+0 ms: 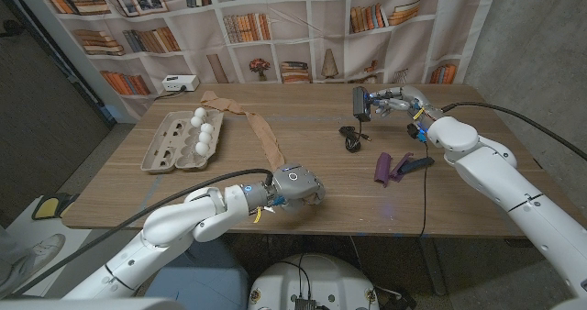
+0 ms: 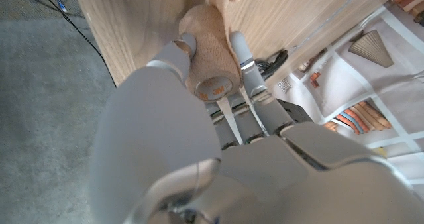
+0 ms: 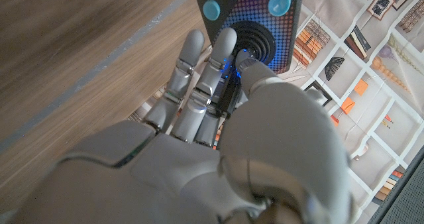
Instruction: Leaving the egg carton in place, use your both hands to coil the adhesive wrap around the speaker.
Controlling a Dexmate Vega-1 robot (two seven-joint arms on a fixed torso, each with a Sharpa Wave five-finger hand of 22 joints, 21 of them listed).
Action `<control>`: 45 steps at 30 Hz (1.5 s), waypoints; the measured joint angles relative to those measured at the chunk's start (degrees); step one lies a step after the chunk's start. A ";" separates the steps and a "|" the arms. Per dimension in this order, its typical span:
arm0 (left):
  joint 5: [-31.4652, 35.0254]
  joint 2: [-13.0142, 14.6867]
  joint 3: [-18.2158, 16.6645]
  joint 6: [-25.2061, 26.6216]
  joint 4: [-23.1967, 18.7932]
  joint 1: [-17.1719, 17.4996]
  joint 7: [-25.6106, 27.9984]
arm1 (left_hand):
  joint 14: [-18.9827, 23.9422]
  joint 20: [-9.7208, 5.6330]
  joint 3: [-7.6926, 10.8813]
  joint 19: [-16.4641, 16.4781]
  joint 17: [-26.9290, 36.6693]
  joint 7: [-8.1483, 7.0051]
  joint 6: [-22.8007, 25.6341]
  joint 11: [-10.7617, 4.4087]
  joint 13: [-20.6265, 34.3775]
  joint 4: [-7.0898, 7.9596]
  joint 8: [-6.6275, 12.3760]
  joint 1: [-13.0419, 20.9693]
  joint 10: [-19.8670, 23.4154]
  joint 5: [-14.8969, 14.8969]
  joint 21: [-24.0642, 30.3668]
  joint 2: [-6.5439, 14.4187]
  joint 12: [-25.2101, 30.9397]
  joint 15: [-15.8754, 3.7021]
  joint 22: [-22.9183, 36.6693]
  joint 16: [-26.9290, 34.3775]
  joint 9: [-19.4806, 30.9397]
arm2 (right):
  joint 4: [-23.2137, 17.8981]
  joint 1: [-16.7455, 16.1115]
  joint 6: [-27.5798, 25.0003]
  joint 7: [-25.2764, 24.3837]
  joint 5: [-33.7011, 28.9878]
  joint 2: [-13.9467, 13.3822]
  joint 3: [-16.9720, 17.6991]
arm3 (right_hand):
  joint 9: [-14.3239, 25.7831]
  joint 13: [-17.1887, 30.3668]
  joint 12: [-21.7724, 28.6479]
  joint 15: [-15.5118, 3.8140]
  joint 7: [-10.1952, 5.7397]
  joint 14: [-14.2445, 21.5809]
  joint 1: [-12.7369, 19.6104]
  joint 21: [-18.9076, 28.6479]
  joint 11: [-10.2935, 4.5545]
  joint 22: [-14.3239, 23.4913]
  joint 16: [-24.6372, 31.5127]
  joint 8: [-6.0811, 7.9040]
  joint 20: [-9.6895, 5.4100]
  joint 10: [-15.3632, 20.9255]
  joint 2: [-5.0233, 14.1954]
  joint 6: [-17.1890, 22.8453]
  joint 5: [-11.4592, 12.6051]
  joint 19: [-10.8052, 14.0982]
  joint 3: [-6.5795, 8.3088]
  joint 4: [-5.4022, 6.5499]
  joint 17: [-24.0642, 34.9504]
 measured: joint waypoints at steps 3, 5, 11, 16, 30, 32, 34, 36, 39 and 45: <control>-0.56 -0.03 -1.06 0.02 0.37 0.68 1.05 | 0.20 -0.12 -0.07 0.10 1.67 0.62 0.63 0.48 0.00 -0.07 0.00 0.07 0.51 -0.39 0.93 -0.07 0.36 0.19 -0.02 -0.73 -0.44 | 0.01 0.11 -0.21 -0.01 -0.13 0.03 -0.09 | 0.00 0.01 0.00 0.00 0.00 0.00 -0.05 0.00 0.00 0.00 0.00 0.00 0.00 0.00 0.05 0.00 -0.01 0.00 0.00 0.00 0.00; -1.64 0.02 -1.62 0.08 0.47 1.00 3.12 | 1.11 -0.49 -0.27 0.29 2.93 0.92 0.93 0.52 0.00 0.13 0.00 0.06 0.47 -0.44 1.47 -0.06 0.36 1.09 -0.11 -1.58 -0.79 | 0.02 0.34 -0.31 -0.02 -0.19 0.15 -0.24 | 0.00 0.02 0.00 0.00 0.00 0.00 -0.05 0.00 0.00 0.00 0.00 0.00 0.00 0.00 0.05 0.00 -0.16 0.00 0.00 0.00 0.00; -3.33 0.27 -2.85 0.09 0.87 1.77 6.58 | 1.63 -0.54 -0.55 0.34 2.96 1.05 1.06 0.93 0.00 0.40 0.00 -0.35 0.06 -1.06 2.31 0.36 0.47 1.41 -0.49 -2.23 -1.36 | 0.09 0.79 -0.55 -0.03 -0.41 0.35 -0.64 | 0.00 0.13 0.00 0.00 0.00 0.00 -0.06 0.00 -0.01 0.00 0.01 0.00 0.00 -0.01 0.06 0.00 0.04 0.00 0.00 0.00 0.00; -4.35 -0.06 -3.92 0.73 1.11 2.70 10.48 | 1.63 -0.52 -0.63 0.32 4.20 1.47 1.53 0.94 0.00 0.48 0.00 -0.67 0.05 -1.60 2.98 0.67 0.47 1.41 -0.59 -2.73 -1.83 | 0.24 1.20 -0.66 -0.03 -0.59 0.54 -0.98 | 0.00 0.16 -0.01 0.00 0.00 0.00 -0.06 0.00 -0.02 0.00 0.02 0.00 -0.22 -0.02 0.06 0.00 0.04 -0.21 0.00 0.00 0.00; -5.19 -3.56 -5.46 3.75 2.78 4.82 21.63 | 2.14 0.10 0.30 -0.71 4.70 1.98 3.04 1.29 0.00 -0.23 0.00 -0.78 0.51 -2.45 4.60 0.78 0.46 1.92 -1.55 -3.40 -2.99 | 0.37 1.59 -0.71 0.05 -0.87 0.71 -1.27 | 0.00 0.19 -0.25 0.00 0.00 0.00 -0.12 0.00 -0.09 0.00 0.02 0.00 -0.01 -0.09 0.12 0.00 0.03 -0.41 0.00 0.00 0.27; -5.32 -4.16 -5.57 3.93 3.13 5.01 22.62 | 2.14 0.09 0.30 -0.71 5.20 1.84 3.33 1.30 0.00 -0.23 0.00 -0.78 0.52 -2.45 4.85 0.78 0.46 1.92 -1.65 -3.43 -3.11 | 0.37 1.54 -0.72 0.03 -0.88 0.72 -1.26 | 0.00 1.28 -0.28 0.00 0.00 0.00 -0.13 0.00 -0.09 0.00 0.02 0.00 -0.01 -0.09 0.13 0.00 0.03 -0.41 0.00 0.00 0.26; -5.64 -4.57 -5.65 4.42 3.32 5.11 24.62 | 2.14 0.00 0.47 -0.82 5.31 1.82 3.49 1.30 0.00 -0.40 0.00 -0.78 0.52 -2.45 4.91 0.78 0.45 1.92 -1.79 -3.45 -3.26 | 0.32 1.46 -0.72 0.01 -0.87 0.72 -1.15 | 0.00 1.28 -0.28 0.00 0.00 -0.01 -0.13 0.00 -0.09 0.00 0.02 0.00 -0.01 -0.09 0.13 0.00 0.03 -0.41 0.00 0.00 0.41; -5.88 -5.23 -5.76 4.77 3.68 5.23 26.06 | 2.14 0.00 0.53 -0.82 5.33 1.93 3.61 1.54 -0.01 -0.46 0.00 -0.73 0.77 -2.88 4.92 0.73 0.43 1.92 -1.90 -3.56 -3.26 | 0.28 1.27 -0.72 -0.02 -0.85 0.72 -1.01 | 0.00 1.28 -0.25 0.00 0.00 0.00 -0.13 0.00 -0.09 0.00 0.02 0.00 -0.01 -0.09 0.13 0.00 0.02 -0.41 0.00 0.00 0.53; -6.19 -5.68 -5.84 5.09 3.84 5.31 27.54 | 2.14 0.19 0.54 -1.01 5.38 2.02 3.72 1.42 0.00 -0.47 0.00 -0.52 1.03 -2.88 5.26 0.52 0.36 1.92 -2.11 -3.61 -3.51 | 0.27 1.02 -0.57 -0.03 -0.78 0.72 -0.86 | 0.00 1.29 -0.25 0.00 0.00 -0.01 -0.12 0.00 -0.10 0.00 0.02 0.00 -0.01 -0.10 0.12 0.00 0.01 -0.41 0.00 0.00 0.54; -6.73 -6.63 -5.98 6.01 4.03 5.44 29.83 | 2.44 0.20 0.54 -1.23 5.41 2.02 3.90 1.60 -0.01 -0.47 0.00 -0.38 1.22 -2.88 5.69 0.38 0.23 2.22 -2.45 -3.77 -3.78 | 0.26 0.55 0.01 -0.06 -0.39 0.72 -0.48 | 0.00 1.29 -0.25 0.00 0.00 0.00 -0.12 0.00 -0.10 0.00 0.02 0.00 -0.01 -0.10 0.12 0.00 0.00 -0.41 0.00 0.00 0.53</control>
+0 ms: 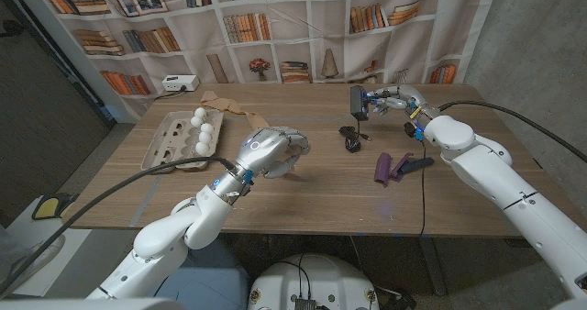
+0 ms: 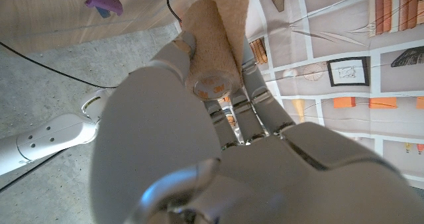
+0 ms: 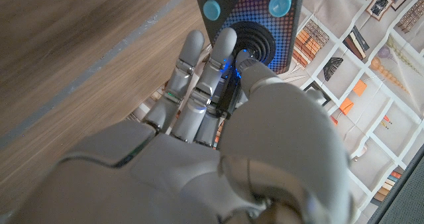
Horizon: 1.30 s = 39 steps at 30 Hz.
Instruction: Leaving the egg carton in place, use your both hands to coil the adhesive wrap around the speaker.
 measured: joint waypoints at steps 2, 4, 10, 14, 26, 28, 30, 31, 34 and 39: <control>0.00 -0.35 -0.07 0.00 0.00 0.08 0.00 | 0.01 0.00 0.00 0.00 0.02 0.32 0.32 0.00 0.00 0.00 0.00 0.00 0.00 -0.43 0.21 0.00 0.02 0.00 -0.23 -0.06 -0.16 | 0.00 0.00 0.20 0.00 0.13 0.00 0.00 | 0.00 0.00 0.00 0.00 0.00 0.00 0.00 0.00 0.00 0.00 0.00 0.00 0.00 0.00 0.00 0.00 0.00 0.00 0.00 0.00 0.00; -0.19 -0.62 -0.14 0.46 0.00 0.15 0.77 | 0.02 0.14 0.00 -0.30 0.03 0.62 0.63 0.00 0.00 0.00 0.37 0.01 0.01 -0.43 0.22 -0.01 0.03 0.02 -0.29 -0.08 -0.27 | 0.00 -0.25 0.35 0.00 0.24 -0.02 0.23 | 0.00 0.00 0.00 0.00 0.00 0.00 0.00 0.00 -0.01 0.00 0.00 0.00 0.00 0.00 0.00 0.00 -0.01 0.00 0.00 0.00 0.00; -0.61 -1.80 -0.36 1.09 -0.01 0.38 1.48 | 0.22 0.23 0.18 -0.39 0.89 0.82 0.85 0.41 0.00 -0.18 0.38 0.38 0.42 -0.44 0.66 -0.38 0.02 0.22 -0.81 -0.44 -0.60 | 0.02 -0.58 1.19 0.21 0.71 -0.05 0.39 | 0.00 0.01 0.00 0.00 0.00 0.00 0.01 0.30 -0.09 0.00 0.00 0.00 0.00 -0.09 -0.01 0.00 -0.19 0.00 0.00 0.00 -0.01; -1.45 -2.60 -0.52 2.05 -0.09 0.43 3.10 | 0.42 0.23 0.24 -0.39 0.92 0.81 0.86 0.41 0.00 -0.24 0.38 0.45 0.42 -0.44 1.09 -0.45 0.02 0.41 -1.14 -0.51 -0.80 | 0.08 -1.30 1.83 0.45 0.95 -0.22 0.82 | 0.00 0.01 0.00 0.00 0.00 0.00 0.01 0.30 -0.10 0.00 0.00 0.00 0.00 -0.10 -0.01 0.00 -0.21 0.00 0.00 0.00 0.00; -3.48 -4.26 -1.32 3.63 -0.10 -0.34 5.24 | 1.00 0.53 0.43 -0.69 1.25 0.91 1.13 0.42 0.00 -0.05 0.38 0.46 0.43 -0.89 1.76 -0.46 0.01 0.61 -1.94 -1.20 -1.32 | -1.11 -2.98 2.83 1.05 1.48 -1.23 1.50 | 0.00 0.03 0.00 0.00 0.00 0.00 0.08 0.30 -0.10 0.00 0.00 0.00 -0.11 -0.10 -0.08 0.00 -0.41 -0.10 0.00 0.00 -0.01; -3.71 -4.46 -1.47 3.73 -0.10 -0.54 5.39 | 1.00 0.53 0.48 -0.69 1.25 1.02 1.24 0.80 0.00 0.00 0.38 0.53 0.81 -0.89 1.99 -0.52 -0.01 0.61 -2.00 -1.20 -1.58 | -1.21 -3.14 2.97 1.14 1.55 -1.33 1.52 | 0.00 0.03 0.00 0.00 0.00 0.00 0.08 0.30 -0.10 0.00 0.00 0.00 -0.11 -0.10 -0.08 0.00 -0.41 -0.10 0.00 0.00 0.20; -4.08 -4.63 -1.67 3.95 -0.09 -0.76 5.62 | 1.00 0.74 0.48 -0.90 1.25 1.02 1.25 0.80 0.00 0.00 0.38 0.61 0.81 -0.89 2.00 -0.60 -0.03 0.61 -2.11 -1.21 -1.59 | -1.40 -3.38 3.15 1.25 1.59 -1.50 1.56 | 0.00 0.04 0.00 0.00 0.00 0.00 0.08 0.30 -0.11 0.00 0.00 0.00 -0.11 -0.11 -0.08 0.00 -0.44 -0.10 0.00 0.00 0.19; -4.44 -4.78 -1.86 4.10 -0.08 -0.94 5.83 | 1.00 0.74 0.48 -0.90 1.25 1.02 1.25 0.80 0.00 0.00 0.38 0.61 0.81 -0.89 2.00 -0.60 -0.04 0.61 -2.27 -1.22 -1.59 | -1.57 -3.59 3.22 1.32 1.60 -1.65 1.59 | 0.00 0.04 0.00 0.00 0.00 0.00 0.08 0.30 -0.11 0.00 -0.08 0.00 -0.11 -0.11 -0.08 0.00 -0.45 -0.10 0.00 0.00 0.14; -5.03 -5.02 -2.21 4.26 -0.08 -1.22 5.97 | 1.01 0.74 0.48 -0.90 1.26 0.82 1.45 0.79 0.00 0.00 0.38 0.61 0.82 -0.90 2.08 -0.60 -0.05 0.61 -2.41 -1.41 -1.81 | -1.80 -3.87 3.44 1.47 1.65 -1.87 1.61 | 0.00 0.04 0.00 0.00 0.00 0.00 0.09 0.30 -0.11 0.00 -0.22 0.00 -0.11 -0.11 -0.09 0.00 -0.59 -0.10 0.00 0.00 0.25; -6.60 -5.47 -2.71 4.54 -0.08 -1.82 6.09 | 1.01 0.94 0.48 -1.11 1.61 0.83 1.46 0.63 0.00 0.00 0.37 0.61 1.00 -0.90 2.43 -0.61 -0.24 0.62 -2.78 -1.60 -2.00 | -2.45 -4.47 3.92 1.65 1.70 -2.26 1.66 | 0.00 0.11 -0.02 0.00 0.00 0.00 0.23 0.30 -0.06 0.00 -0.22 0.00 -0.11 -0.06 -0.23 0.00 -0.39 -0.10 0.00 0.00 0.26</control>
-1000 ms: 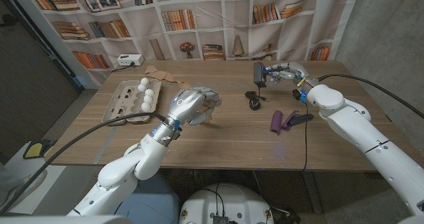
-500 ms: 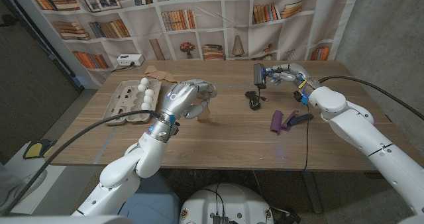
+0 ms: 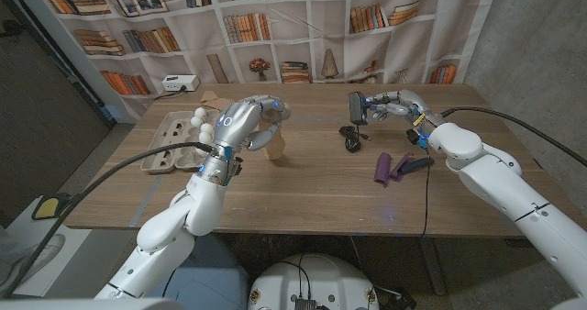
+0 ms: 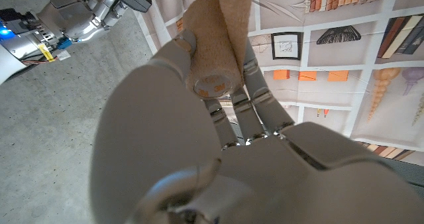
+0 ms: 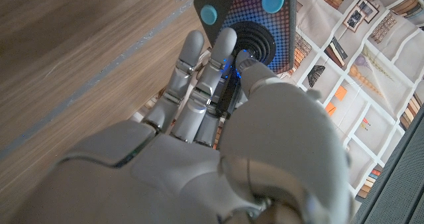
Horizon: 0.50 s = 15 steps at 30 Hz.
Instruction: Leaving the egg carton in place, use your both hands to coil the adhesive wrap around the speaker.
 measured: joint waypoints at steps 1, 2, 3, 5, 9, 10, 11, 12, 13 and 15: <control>0.00 -0.08 -0.06 0.00 0.03 -0.11 0.00 | 0.00 0.00 0.00 0.00 0.01 0.00 0.00 0.00 0.00 0.00 0.00 0.00 0.00 0.00 0.00 0.00 -0.05 0.00 -0.02 0.00 -0.09 | 0.00 0.00 0.10 0.03 0.00 0.00 0.00 | 0.00 0.09 -0.01 0.00 0.00 0.00 0.00 0.00 0.00 0.00 0.00 0.00 0.00 0.00 0.00 0.00 0.00 0.00 0.00 0.00 0.00; 0.00 -0.16 -0.14 0.00 0.08 -0.24 0.00 | 0.00 0.00 0.00 0.00 0.01 0.00 0.00 0.00 0.00 0.00 0.00 0.10 0.00 0.00 0.21 -0.10 -0.07 0.00 -0.23 -0.01 -0.11 | 0.00 0.00 0.17 0.06 0.00 0.00 0.00 | 0.00 0.22 -0.01 0.00 0.00 0.00 0.00 0.00 0.00 0.00 0.00 0.00 0.00 0.00 0.00 0.00 0.00 0.00 0.00 0.00 -0.06; -1.05 -0.23 -0.23 0.01 0.14 -0.39 0.26 | 0.00 0.00 0.00 0.00 0.07 0.00 0.00 0.00 0.00 0.00 0.00 0.22 0.00 0.00 0.34 -0.22 -0.07 0.00 -0.32 -0.01 -0.11 | -0.44 -0.33 0.31 0.13 0.00 -0.22 0.00 | 0.00 0.22 -0.03 0.00 0.00 0.00 0.06 0.00 0.00 0.00 0.00 0.00 0.00 0.00 0.06 0.00 0.00 0.00 0.00 0.00 -0.11; -1.54 -0.29 -0.34 0.01 0.21 -0.62 0.34 | 0.02 0.00 0.00 0.00 0.76 0.00 0.00 0.00 0.00 0.00 0.00 0.37 0.00 0.00 0.41 -0.37 -0.07 0.01 -0.48 -0.28 -0.30 | -0.61 -0.49 0.44 0.18 0.00 -0.30 -0.01 | 0.00 0.23 -0.19 0.00 0.00 0.00 0.07 0.00 0.00 0.00 0.00 0.00 0.00 0.00 0.07 0.00 0.00 0.00 0.00 0.00 -0.16; -2.64 -0.44 -0.76 -0.08 0.62 -1.49 0.36 | 0.39 0.00 0.08 -0.01 0.82 0.00 0.00 0.00 0.00 -0.08 0.00 0.40 0.01 -0.01 0.45 -0.40 -0.10 0.39 -0.87 -0.48 -0.40 | -0.89 -0.74 1.03 0.31 0.00 -0.40 -0.13 | 0.00 0.25 -0.21 0.00 0.00 0.00 0.06 0.00 0.00 0.00 0.00 0.00 0.00 0.00 0.08 0.00 0.00 0.00 0.00 0.00 -0.04; -2.64 -0.45 -0.79 -0.08 0.65 -1.58 0.36 | 0.39 0.00 0.11 -0.01 0.82 0.00 0.00 0.01 0.00 -0.11 0.00 0.40 0.01 -0.04 0.45 -0.40 -0.19 0.39 -0.98 -0.49 -0.45 | -0.89 -0.74 1.07 0.32 0.00 -0.40 -0.13 | 0.00 0.25 -0.20 0.00 0.00 0.00 0.06 0.00 0.00 0.00 0.00 0.00 0.00 -0.01 0.08 0.00 0.00 0.00 0.00 0.00 -0.09; -4.45 -0.53 -0.91 -0.30 0.82 -1.93 0.09 | 0.39 0.00 0.17 0.00 0.82 0.00 0.00 0.01 0.00 -0.17 0.00 0.40 0.01 -0.20 0.45 -0.40 -0.21 0.39 -1.10 -0.50 -0.58 | -1.15 -1.05 1.33 0.34 0.00 -0.45 -0.26 | 0.00 0.26 -0.19 0.00 0.00 0.00 0.06 0.00 -0.01 0.00 0.00 0.00 0.00 0.00 0.09 0.00 -0.01 0.00 0.00 0.00 -0.08; -5.48 -0.59 -0.96 -0.39 0.97 -2.13 -0.21 | 0.39 0.00 0.24 0.00 0.82 -0.01 0.00 0.01 0.00 -0.24 0.00 0.40 0.01 -0.21 0.45 -0.40 -0.25 0.39 -1.21 -0.50 -0.64 | -1.30 -1.24 1.52 0.34 0.01 -0.45 -0.29 | 0.00 0.26 -0.18 0.00 0.00 0.00 0.05 0.00 -0.01 0.00 0.00 0.00 0.00 -0.01 0.09 0.00 -0.01 0.00 0.00 0.00 -0.04; -5.48 -0.68 -1.03 -0.39 1.10 -2.39 -0.21 | 0.39 0.00 0.24 -0.01 0.83 -0.01 0.00 0.01 0.00 -0.24 0.00 0.40 0.02 -0.21 0.54 -0.40 -0.26 0.39 -1.28 -0.50 -0.64 | -1.30 -1.24 1.73 0.35 0.04 -0.45 -0.29 | 0.00 0.27 -0.18 0.00 0.00 0.00 0.05 0.00 0.01 0.00 0.00 0.00 0.00 0.01 0.10 0.00 -0.01 0.00 0.00 0.00 -0.01; -5.48 -0.82 -1.14 -0.39 1.36 -2.89 -0.21 | 0.39 0.00 0.24 -0.01 0.83 -0.01 0.00 0.01 0.00 -0.24 0.00 0.40 0.02 -0.21 0.79 -0.40 -0.28 0.39 -1.54 -0.51 -0.64 | -1.30 -1.24 2.14 0.36 0.15 -0.45 -0.29 | 0.00 0.27 -0.18 0.00 0.00 0.00 0.04 0.00 0.14 0.00 0.00 0.00 0.00 0.14 0.10 0.00 -0.01 0.00 0.00 0.00 0.00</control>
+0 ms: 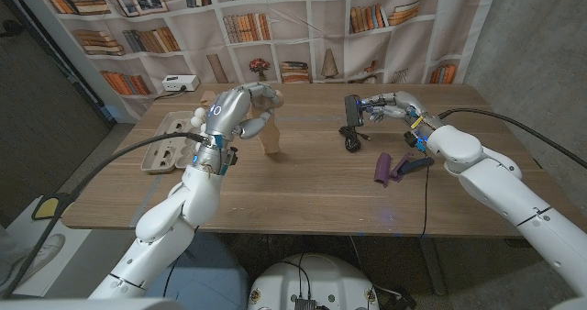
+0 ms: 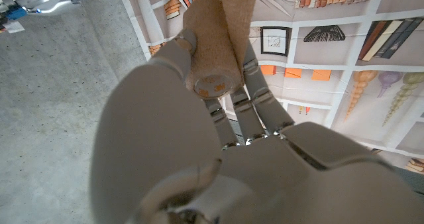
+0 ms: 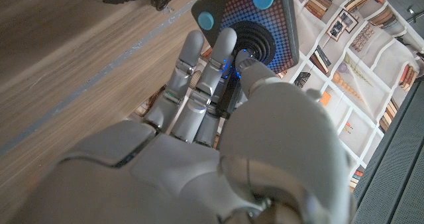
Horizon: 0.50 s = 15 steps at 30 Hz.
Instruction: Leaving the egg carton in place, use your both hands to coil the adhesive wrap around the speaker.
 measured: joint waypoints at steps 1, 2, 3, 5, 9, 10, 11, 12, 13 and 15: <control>0.00 -0.02 -0.01 0.00 0.05 -0.07 0.00 | 0.00 0.00 0.00 0.00 0.00 0.01 0.01 0.00 0.00 0.00 0.00 0.00 0.00 0.00 0.00 0.00 -0.02 0.00 -0.08 -0.15 0.00 | 0.00 0.00 0.28 0.00 0.09 0.00 0.00 | 0.00 0.00 0.00 0.00 0.00 0.00 0.00 0.00 0.02 0.00 0.00 0.00 0.00 0.02 0.00 0.00 0.00 0.00 0.00 0.00 0.00; -2.91 -0.09 -0.03 -0.14 0.24 -0.44 -0.79 | 0.00 0.00 0.00 0.00 0.00 0.09 0.09 0.00 0.00 0.00 0.00 0.00 0.01 0.00 0.00 0.00 -0.03 0.00 -0.12 -0.16 -0.17 | -0.40 -0.58 0.41 0.00 0.13 0.00 -0.05 | 0.00 0.01 0.00 0.00 0.00 0.00 -0.01 0.00 0.03 0.00 0.00 0.00 0.00 0.03 0.01 0.00 0.00 0.00 0.00 0.00 0.00; -2.91 -0.15 -0.03 -0.14 0.42 -0.74 -0.79 | 0.00 0.00 0.00 0.00 0.02 0.19 0.20 0.19 0.00 0.00 0.00 0.00 0.43 0.00 0.02 0.00 -0.15 0.00 -0.19 -0.16 -0.26 | -0.40 -0.58 0.65 0.00 0.21 0.00 -0.05 | 0.00 0.01 0.00 0.00 0.00 0.00 -0.01 0.00 0.03 0.00 0.00 0.00 0.00 0.03 0.01 0.00 -0.01 0.00 0.00 0.00 0.00; -2.91 -0.22 -0.03 -0.14 0.70 -1.24 -0.79 | 0.01 0.00 0.00 0.00 0.32 0.19 0.20 0.18 0.00 0.00 0.00 0.00 0.43 0.00 0.10 0.00 -0.14 0.00 -0.39 -0.17 -0.27 | -0.40 -0.58 0.97 0.01 0.32 0.00 -0.05 | 0.00 0.02 0.00 0.00 0.00 0.00 -0.07 0.17 0.03 0.00 0.00 0.00 0.00 0.03 0.07 0.00 -0.01 0.00 0.00 0.00 0.00; -2.91 -0.29 -0.02 -0.14 1.12 -2.21 -0.79 | 0.91 0.00 0.00 0.00 0.34 0.19 0.21 0.11 0.00 0.00 0.00 0.03 0.51 -0.01 0.53 -0.03 0.07 -0.08 -0.84 -0.65 -0.53 | -0.40 -0.58 1.89 0.00 0.54 0.00 -0.05 | 0.00 0.04 -0.01 0.00 0.00 0.00 -0.12 0.22 0.03 0.00 0.00 0.00 0.00 0.03 0.12 0.00 -0.02 0.00 0.00 0.00 -0.01; -2.91 -0.33 0.05 -0.14 1.28 -2.65 -0.79 | 0.91 0.00 0.00 0.00 0.34 0.17 0.22 0.11 0.00 0.00 0.00 0.03 0.51 -0.01 0.54 -0.03 0.08 -0.08 -0.88 -0.66 -0.54 | -0.40 -0.58 2.12 0.01 0.57 0.00 -0.05 | 0.00 0.05 -0.01 0.00 0.00 0.00 -0.12 0.22 0.03 0.00 0.00 0.00 0.00 0.03 0.12 0.00 -0.03 0.00 0.00 0.00 0.00; -2.91 -0.35 0.08 -0.14 1.34 -2.78 -0.79 | 0.91 0.00 0.00 0.00 0.34 0.11 0.29 0.11 0.00 0.00 0.00 0.03 0.51 -0.01 0.54 -0.03 0.08 -0.08 -0.90 -0.66 -0.54 | -1.78 -1.67 2.50 0.03 0.63 0.10 -0.08 | 0.00 0.06 -0.01 0.00 0.00 0.00 -0.12 0.22 0.03 0.00 0.00 0.00 0.00 0.03 0.12 0.00 -0.04 0.00 0.00 0.00 -0.01; -7.01 -0.40 0.16 -0.42 1.47 -3.10 -1.67 | 0.91 0.00 0.00 0.00 0.34 0.11 0.29 0.11 0.00 0.00 0.00 0.03 0.51 -0.01 0.54 -0.03 0.09 -0.08 -0.96 -0.67 -0.54 | -1.78 -1.67 2.61 0.04 0.65 0.10 -0.08 | 0.00 0.07 -0.01 0.00 0.00 0.00 -0.13 0.22 0.03 0.00 0.00 0.00 0.00 0.03 0.12 0.00 -0.04 0.00 0.00 0.00 -0.01; -7.01 -0.55 0.31 -0.42 1.63 -3.60 -1.67 | 0.91 0.00 0.00 0.00 0.34 0.10 0.29 0.11 0.00 0.01 0.00 0.04 0.51 -0.01 0.54 -0.04 0.09 -0.08 -1.03 -0.68 -0.54 | -1.78 -1.67 2.91 0.05 0.68 0.10 -0.08 | 0.00 0.07 -0.02 0.00 0.00 0.00 -0.12 0.22 0.02 0.00 0.00 0.00 0.00 0.02 0.13 0.00 -0.04 0.00 0.00 0.00 -0.01; -8.00 -0.73 0.45 -0.41 1.86 -4.10 -1.77 | 0.91 0.30 0.00 -0.30 0.34 0.10 0.29 0.11 0.00 0.01 0.00 0.04 0.51 -0.05 0.73 -0.04 0.09 -0.08 -1.30 -0.83 -0.76 | -2.18 -1.95 3.24 0.05 0.70 0.16 -0.25 | 0.00 0.10 -0.03 0.00 0.00 0.00 -0.13 0.22 0.02 0.00 0.00 0.00 0.00 0.02 0.13 0.00 -0.05 0.00 0.00 0.00 -0.01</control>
